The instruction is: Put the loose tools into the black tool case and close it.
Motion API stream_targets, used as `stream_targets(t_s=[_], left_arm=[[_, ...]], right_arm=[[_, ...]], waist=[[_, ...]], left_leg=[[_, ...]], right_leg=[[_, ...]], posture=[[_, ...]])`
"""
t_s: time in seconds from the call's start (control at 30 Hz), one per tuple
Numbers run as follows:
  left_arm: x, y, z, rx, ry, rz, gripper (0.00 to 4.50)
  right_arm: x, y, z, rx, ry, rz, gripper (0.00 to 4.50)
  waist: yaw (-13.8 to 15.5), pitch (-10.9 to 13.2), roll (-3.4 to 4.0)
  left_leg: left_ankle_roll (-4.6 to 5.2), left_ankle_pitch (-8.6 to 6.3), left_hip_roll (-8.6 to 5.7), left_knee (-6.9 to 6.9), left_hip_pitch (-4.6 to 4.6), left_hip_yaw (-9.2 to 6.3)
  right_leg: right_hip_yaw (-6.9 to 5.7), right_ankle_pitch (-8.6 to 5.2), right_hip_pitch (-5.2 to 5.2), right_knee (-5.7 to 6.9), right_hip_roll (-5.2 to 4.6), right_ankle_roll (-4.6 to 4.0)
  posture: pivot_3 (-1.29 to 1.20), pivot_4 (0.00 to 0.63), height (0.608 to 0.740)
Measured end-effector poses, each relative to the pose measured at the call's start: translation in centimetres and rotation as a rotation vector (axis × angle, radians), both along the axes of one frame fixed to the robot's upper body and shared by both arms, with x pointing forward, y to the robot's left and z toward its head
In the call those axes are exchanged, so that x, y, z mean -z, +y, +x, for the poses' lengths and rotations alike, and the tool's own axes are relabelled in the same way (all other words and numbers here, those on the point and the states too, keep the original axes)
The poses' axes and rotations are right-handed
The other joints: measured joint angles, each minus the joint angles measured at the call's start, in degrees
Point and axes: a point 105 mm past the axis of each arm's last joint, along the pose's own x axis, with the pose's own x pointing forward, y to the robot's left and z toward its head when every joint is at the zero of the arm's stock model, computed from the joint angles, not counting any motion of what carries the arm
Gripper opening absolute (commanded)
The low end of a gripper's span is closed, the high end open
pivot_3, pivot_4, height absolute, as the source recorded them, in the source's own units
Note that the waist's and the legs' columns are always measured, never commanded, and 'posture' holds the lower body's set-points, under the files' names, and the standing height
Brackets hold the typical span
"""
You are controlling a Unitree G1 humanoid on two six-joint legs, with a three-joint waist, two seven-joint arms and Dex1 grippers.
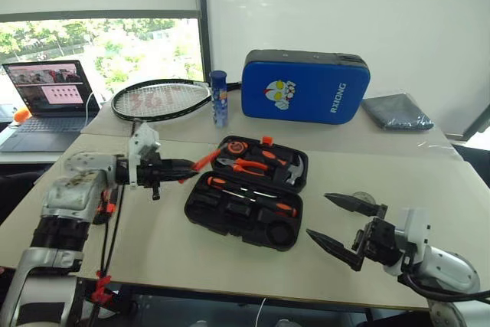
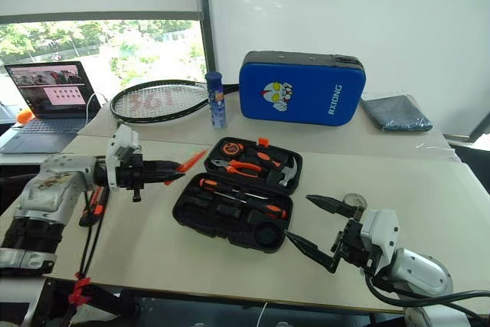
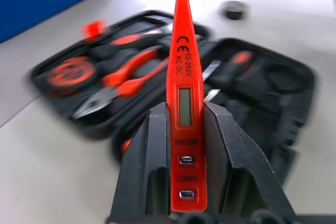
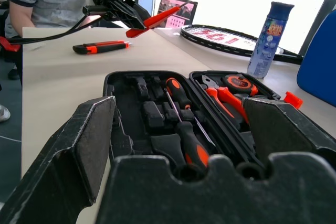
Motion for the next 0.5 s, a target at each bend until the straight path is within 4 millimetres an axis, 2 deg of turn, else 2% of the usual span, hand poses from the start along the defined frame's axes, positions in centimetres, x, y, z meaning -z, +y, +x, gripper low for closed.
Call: stream_targets(t_s=[0.1, 0.27, 0.4, 0.5], left_arm=[[1.6, -1.2, 0.2, 0.128, -0.043, 0.181, 0.43], [4.2, -2.1, 1.5, 0.209, -0.069, 0.380, 0.43], [4.6, -1.6, 2.5, 0.222, -0.095, 0.505, 0.43], [4.6, -1.5, 3.0, 0.218, -0.118, 0.538, 0.43]], right_arm=[[-0.2, 0.0, -0.2, 0.005, -0.008, -0.002, 4.50], [-0.2, -0.1, -0.8, 0.020, 0.000, 0.002, 4.50], [0.0, -0.1, -1.3, 0.018, 0.027, -0.008, 4.50], [-0.1, 0.0, -1.4, 0.016, 0.032, -0.008, 4.50]], waist=[[-0.27, 0.00, 0.00], [-0.74, 0.02, -0.03], [-0.65, 0.03, -0.05], [-0.54, 0.03, -0.05]], left_leg=[[0.00, 0.00, 0.00, 0.00, -0.01, -0.01], [0.02, -0.01, 0.00, 0.00, -0.04, -0.02], [0.02, -0.01, 0.00, 0.00, -0.07, -0.03], [0.03, -0.01, -0.01, 0.01, -0.09, -0.05]], right_leg=[[0.01, 0.00, 0.00, 0.00, 0.01, 0.00], [0.01, 0.00, -0.04, 0.01, 0.04, 0.01], [0.01, 0.00, -0.04, -0.01, 0.03, 0.02], [0.00, 0.00, -0.04, -0.01, 0.03, 0.04]], posture=[[0.00, 0.150, 0.740], [0.00, 0.150, 0.740], [0.00, 0.150, 0.740], [0.00, 0.150, 0.740]])
